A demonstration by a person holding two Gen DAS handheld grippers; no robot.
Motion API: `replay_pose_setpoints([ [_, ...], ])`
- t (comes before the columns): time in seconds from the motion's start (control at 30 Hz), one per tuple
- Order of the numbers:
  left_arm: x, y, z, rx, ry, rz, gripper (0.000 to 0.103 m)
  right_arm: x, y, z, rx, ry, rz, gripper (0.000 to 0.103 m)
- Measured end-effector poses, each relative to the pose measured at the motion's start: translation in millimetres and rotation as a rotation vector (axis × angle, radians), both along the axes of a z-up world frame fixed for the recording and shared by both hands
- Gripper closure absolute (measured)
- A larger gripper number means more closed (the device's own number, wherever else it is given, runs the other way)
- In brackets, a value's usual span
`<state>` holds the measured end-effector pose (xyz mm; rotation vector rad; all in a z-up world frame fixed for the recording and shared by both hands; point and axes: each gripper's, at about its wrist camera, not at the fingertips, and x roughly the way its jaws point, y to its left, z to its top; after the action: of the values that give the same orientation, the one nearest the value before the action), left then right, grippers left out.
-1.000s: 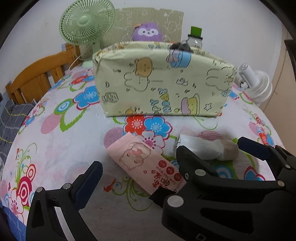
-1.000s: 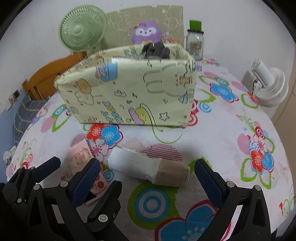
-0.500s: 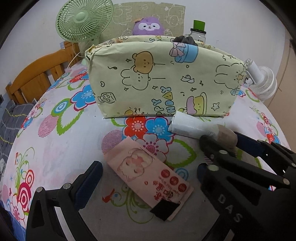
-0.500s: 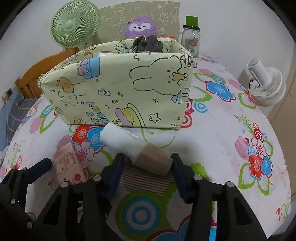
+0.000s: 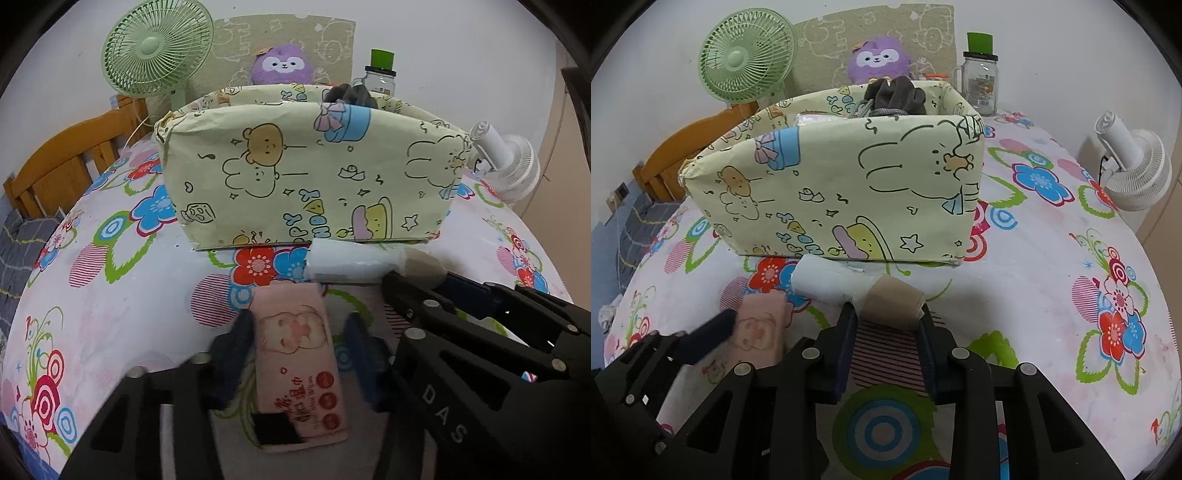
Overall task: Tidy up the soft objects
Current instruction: 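Grasp the pink wipe pack with the left tool while the right tool grasps the white rolled cloth, then lift the pink wipe pack and white rolled cloth over the box with both tools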
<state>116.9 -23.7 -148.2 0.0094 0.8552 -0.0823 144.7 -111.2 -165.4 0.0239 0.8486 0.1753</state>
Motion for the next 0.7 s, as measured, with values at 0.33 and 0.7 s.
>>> replay_pose_setpoints([
  [0.33,-10.2,2.9,2.0,-0.016,-0.006,0.005,0.064,-13.8,0.9,3.8,-0.003,-0.012,-0.005,0.071],
  [0.7,-30.7,0.5,23.1,-0.019,-0.064,-0.005,0.064,-38.6,-3.7,25.7,0.010,-0.079,-0.018,0.073],
])
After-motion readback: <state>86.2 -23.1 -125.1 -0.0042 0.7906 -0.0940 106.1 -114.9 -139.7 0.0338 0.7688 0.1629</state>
